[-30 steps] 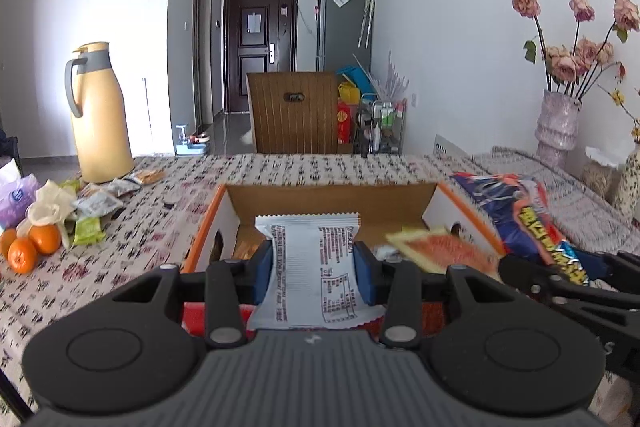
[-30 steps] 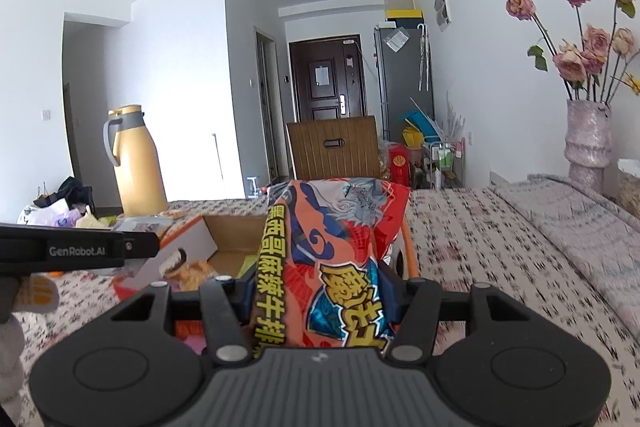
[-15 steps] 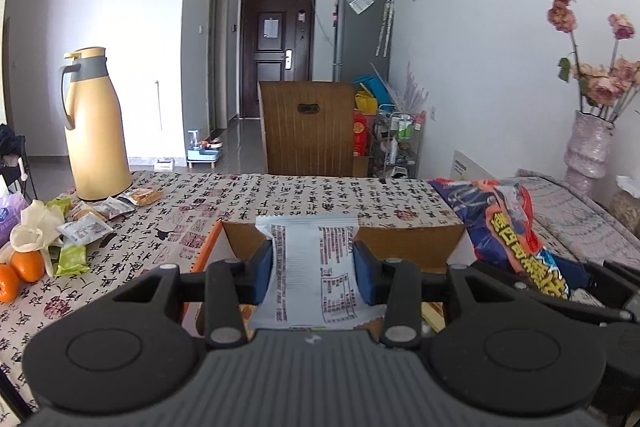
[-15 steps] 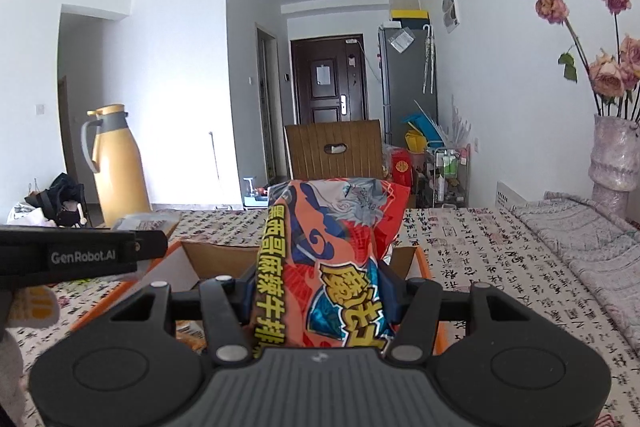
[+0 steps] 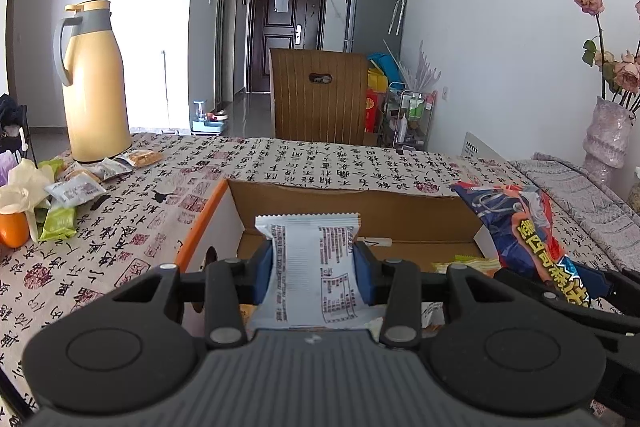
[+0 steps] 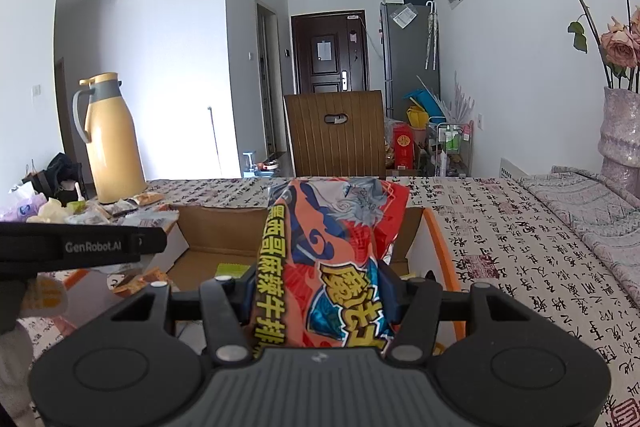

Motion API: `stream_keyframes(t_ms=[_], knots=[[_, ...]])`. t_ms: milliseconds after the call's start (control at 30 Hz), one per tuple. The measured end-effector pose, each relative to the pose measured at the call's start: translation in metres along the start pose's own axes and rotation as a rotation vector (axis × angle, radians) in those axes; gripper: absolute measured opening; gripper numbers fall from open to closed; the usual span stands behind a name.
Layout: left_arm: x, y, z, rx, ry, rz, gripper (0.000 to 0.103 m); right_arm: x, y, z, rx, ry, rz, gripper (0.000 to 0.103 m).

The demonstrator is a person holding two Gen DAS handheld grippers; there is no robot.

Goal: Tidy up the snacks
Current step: 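Lower both packets into the box and open both tools, then withdraw both open tools from the box back toward the pile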

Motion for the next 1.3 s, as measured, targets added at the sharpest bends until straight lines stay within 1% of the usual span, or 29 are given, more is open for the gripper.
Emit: stream_keyframes(t_ms=[133,167,200,233,267,300,367,467,867,1133,1300], knots=[[0.0,-0.003,-0.001,-0.011,-0.005,0.011,0.047,0.001,0.002,0.001,0.009,0.007,-0.011,0.06],[0.0,-0.004,-0.001,-0.014,-0.007,0.017,0.053,0.001,0.003,0.001,0.012,0.009,-0.012,0.067],[-0.001,-0.005,-0.001,-0.016,-0.011,0.02,0.068,0.001,0.003,0.002,0.015,0.013,-0.014,0.079],[-0.001,-0.006,-0.002,-0.025,-0.017,0.029,0.079,0.001,0.004,0.003,0.025,0.016,-0.013,0.086],[-0.002,-0.008,-0.004,-0.041,-0.024,0.039,0.097,0.002,0.003,0.005,0.036,0.02,-0.01,0.1],[-0.003,-0.009,-0.005,-0.059,-0.029,0.049,0.103,0.002,0.003,0.006,0.045,0.026,-0.009,0.103],[-0.004,-0.011,-0.007,-0.077,-0.043,0.053,0.103,0.002,0.004,0.009,0.048,0.042,-0.01,0.103],[-0.004,-0.008,-0.01,-0.077,-0.062,0.033,0.103,0.003,0.004,0.011,0.049,0.056,-0.015,0.103],[-0.005,-0.009,-0.01,-0.085,-0.073,0.024,0.103,0.0,0.001,0.015,0.036,0.069,0.0,0.103],[-0.015,-0.026,-0.006,-0.062,-0.077,0.028,0.103,-0.012,-0.014,0.011,0.037,0.055,0.008,0.103],[-0.015,-0.044,-0.009,-0.059,-0.069,0.039,0.103,-0.013,-0.027,0.005,0.041,0.039,0.007,0.103]])
Point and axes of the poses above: each gripper's, at about its wrist camera, not at the fingertips, and y roughly the way its jaws point, z to its right, x to its underside, the point moved 5 cm from there along y, roughly the way its jaws point, and after that the axes turned 4 degrees about -y, right-handed, at the moved point
